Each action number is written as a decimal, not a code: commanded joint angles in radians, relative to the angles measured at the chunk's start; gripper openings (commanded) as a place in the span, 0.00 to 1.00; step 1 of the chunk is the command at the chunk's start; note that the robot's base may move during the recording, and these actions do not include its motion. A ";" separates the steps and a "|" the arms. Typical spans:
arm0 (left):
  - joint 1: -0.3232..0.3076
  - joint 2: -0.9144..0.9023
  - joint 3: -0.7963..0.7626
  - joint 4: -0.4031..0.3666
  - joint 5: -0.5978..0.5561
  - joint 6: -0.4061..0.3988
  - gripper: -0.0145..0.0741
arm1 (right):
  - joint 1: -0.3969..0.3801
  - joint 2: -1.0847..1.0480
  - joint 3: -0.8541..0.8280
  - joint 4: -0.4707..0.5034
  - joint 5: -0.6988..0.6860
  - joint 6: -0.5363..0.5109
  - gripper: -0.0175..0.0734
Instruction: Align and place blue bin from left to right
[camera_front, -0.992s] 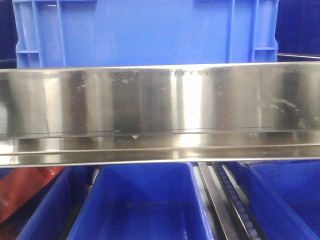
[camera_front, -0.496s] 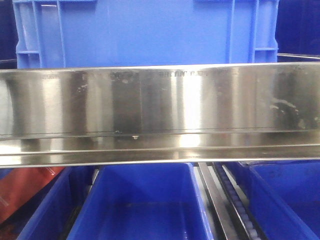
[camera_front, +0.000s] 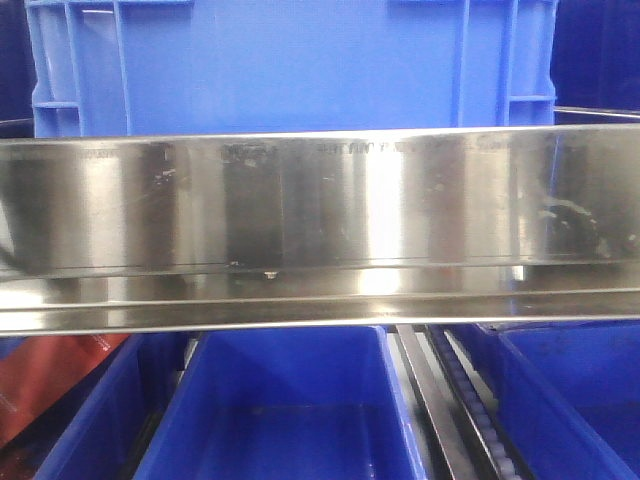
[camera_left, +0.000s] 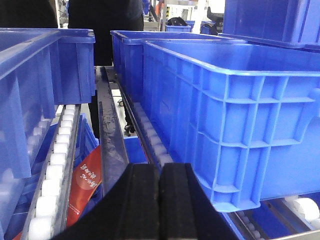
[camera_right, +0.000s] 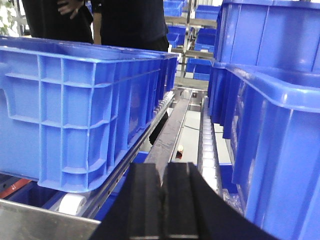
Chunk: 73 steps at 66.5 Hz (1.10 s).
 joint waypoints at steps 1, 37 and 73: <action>-0.002 -0.003 0.000 -0.001 -0.014 -0.006 0.04 | -0.001 -0.006 0.001 -0.011 -0.034 -0.009 0.12; -0.002 -0.003 0.000 -0.061 -0.014 -0.006 0.04 | -0.001 -0.006 0.001 -0.011 -0.034 -0.009 0.12; 0.295 -0.267 0.394 -0.278 -0.289 0.337 0.04 | -0.001 -0.006 0.001 -0.011 -0.036 -0.009 0.12</action>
